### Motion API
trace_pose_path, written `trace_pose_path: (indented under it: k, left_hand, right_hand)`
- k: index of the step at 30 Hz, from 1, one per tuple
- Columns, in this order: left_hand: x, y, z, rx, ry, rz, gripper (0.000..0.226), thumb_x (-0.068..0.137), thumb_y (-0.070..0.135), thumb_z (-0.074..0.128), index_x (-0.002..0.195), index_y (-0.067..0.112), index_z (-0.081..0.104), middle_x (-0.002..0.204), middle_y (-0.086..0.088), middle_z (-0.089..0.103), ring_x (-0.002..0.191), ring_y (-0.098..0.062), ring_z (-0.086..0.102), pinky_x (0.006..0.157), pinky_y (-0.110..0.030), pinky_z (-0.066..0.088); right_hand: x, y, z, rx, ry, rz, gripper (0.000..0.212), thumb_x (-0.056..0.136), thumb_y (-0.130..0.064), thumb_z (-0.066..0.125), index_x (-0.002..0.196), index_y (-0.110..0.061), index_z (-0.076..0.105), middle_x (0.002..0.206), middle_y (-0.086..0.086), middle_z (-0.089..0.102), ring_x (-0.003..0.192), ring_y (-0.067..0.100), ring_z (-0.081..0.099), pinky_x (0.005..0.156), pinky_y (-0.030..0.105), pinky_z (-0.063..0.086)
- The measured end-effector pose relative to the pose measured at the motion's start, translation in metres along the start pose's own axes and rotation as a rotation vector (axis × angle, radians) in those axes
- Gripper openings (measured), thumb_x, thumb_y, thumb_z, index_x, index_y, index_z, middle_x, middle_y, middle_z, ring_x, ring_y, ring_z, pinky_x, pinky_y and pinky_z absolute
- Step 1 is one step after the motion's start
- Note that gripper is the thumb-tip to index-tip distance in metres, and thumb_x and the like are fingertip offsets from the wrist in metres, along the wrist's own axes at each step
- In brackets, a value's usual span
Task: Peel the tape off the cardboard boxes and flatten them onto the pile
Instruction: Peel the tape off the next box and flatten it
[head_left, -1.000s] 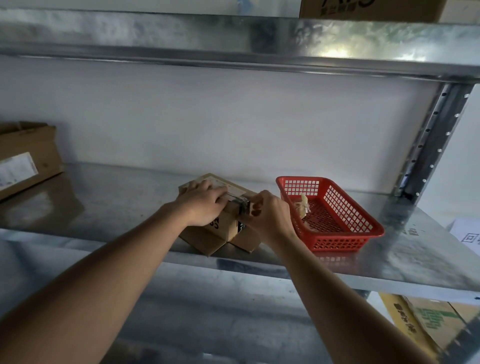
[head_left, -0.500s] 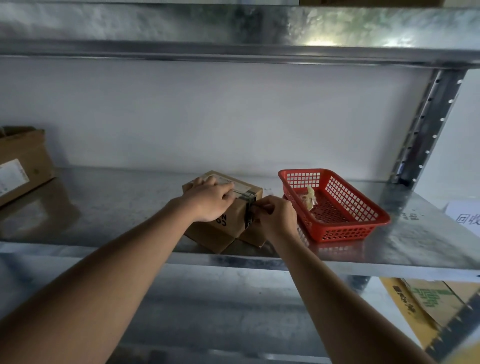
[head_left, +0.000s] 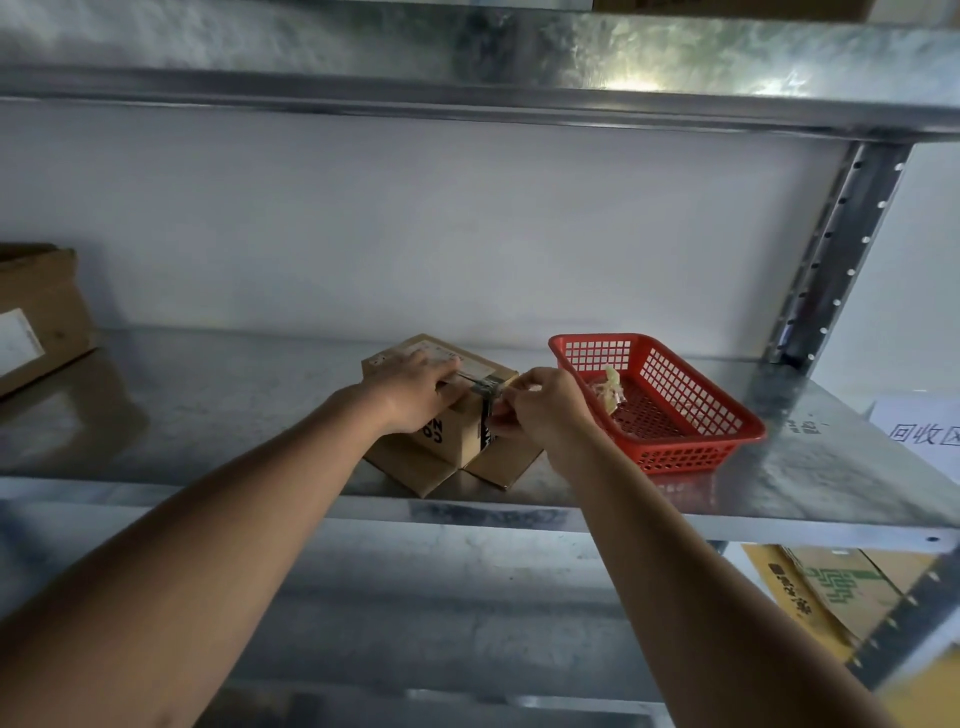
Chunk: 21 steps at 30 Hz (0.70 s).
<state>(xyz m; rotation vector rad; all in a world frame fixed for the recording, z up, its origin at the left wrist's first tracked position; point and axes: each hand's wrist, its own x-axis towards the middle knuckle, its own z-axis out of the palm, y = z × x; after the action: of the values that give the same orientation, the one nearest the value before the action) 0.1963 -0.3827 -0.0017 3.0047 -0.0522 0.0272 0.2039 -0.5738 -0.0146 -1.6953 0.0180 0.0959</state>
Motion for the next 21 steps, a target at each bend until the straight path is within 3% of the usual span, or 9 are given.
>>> trace_pose_path:
  k: [6,10,13,15,17,21]
  left_hand:
    - [0.006,-0.004,-0.002,-0.099,-0.037,0.008,0.067,0.102,0.068,0.032,0.163,0.041,0.023,0.174,-0.001,0.010,0.160,-0.032,0.004,0.127,-0.055,0.010]
    - [0.010,-0.006,0.000,-0.123,-0.035,0.024,0.065,0.102,0.068,0.033,0.162,0.042,0.025,0.174,-0.001,0.012,0.159,-0.033,0.003,0.127,-0.055,0.009]
    - [0.011,-0.008,0.003,-0.150,-0.020,0.042,0.062,0.103,0.064,0.037,0.161,0.041,0.030,0.172,-0.001,0.018,0.159,-0.032,0.008,0.127,-0.054,0.012]
    - [0.011,-0.010,0.005,-0.178,-0.016,0.047,0.060,0.104,0.061,0.037,0.160,0.041,0.032,0.172,0.000,0.019,0.159,-0.031,0.008,0.127,-0.054,0.012]
    - [0.010,-0.010,0.006,-0.183,-0.003,0.048,0.057,0.105,0.061,0.037,0.159,0.042,0.034,0.172,0.000,0.021,0.159,-0.031,0.009,0.127,-0.053,0.011]
    - [0.008,-0.006,0.006,-0.190,0.078,0.067,0.067,0.097,0.074,0.040,0.152,0.036,0.048,0.162,-0.001,0.038,0.152,-0.028,0.027,0.124,-0.051,0.021]
  right_hand:
    - [-0.003,-0.005,-0.019,0.201,-0.036,-0.076,0.005,0.097,0.003,0.063,0.102,0.003,0.063,0.075,0.015,0.076,0.069,0.027,0.077,0.066,0.035,0.064]
    - [0.000,-0.005,-0.015,0.194,-0.058,-0.204,0.004,0.097,-0.001,0.067,0.099,-0.002,0.070,0.073,0.009,0.077,0.072,0.023,0.078,0.065,0.029,0.063]
    - [0.006,-0.002,-0.017,-0.081,-0.096,-0.349,0.015,0.092,-0.012,0.078,0.106,-0.008,0.077,0.082,0.000,0.079,0.080,0.014,0.077,0.074,0.025,0.063]
    - [0.009,-0.002,-0.021,-0.455,-0.071,-0.519,0.024,0.084,-0.026,0.086,0.106,-0.019,0.080,0.084,-0.011,0.077,0.076,0.002,0.072,0.069,0.013,0.056]
    - [0.009,-0.006,-0.024,-0.738,-0.039,-0.670,0.020,0.085,-0.028,0.085,0.103,-0.022,0.082,0.085,-0.011,0.076,0.072,-0.001,0.068,0.064,0.008,0.049]
    - [0.009,-0.015,-0.019,-0.883,-0.039,-0.708,0.011,0.093,-0.025,0.078,0.101,-0.021,0.082,0.095,0.001,0.078,0.080,0.015,0.070,0.073,0.034,0.061]
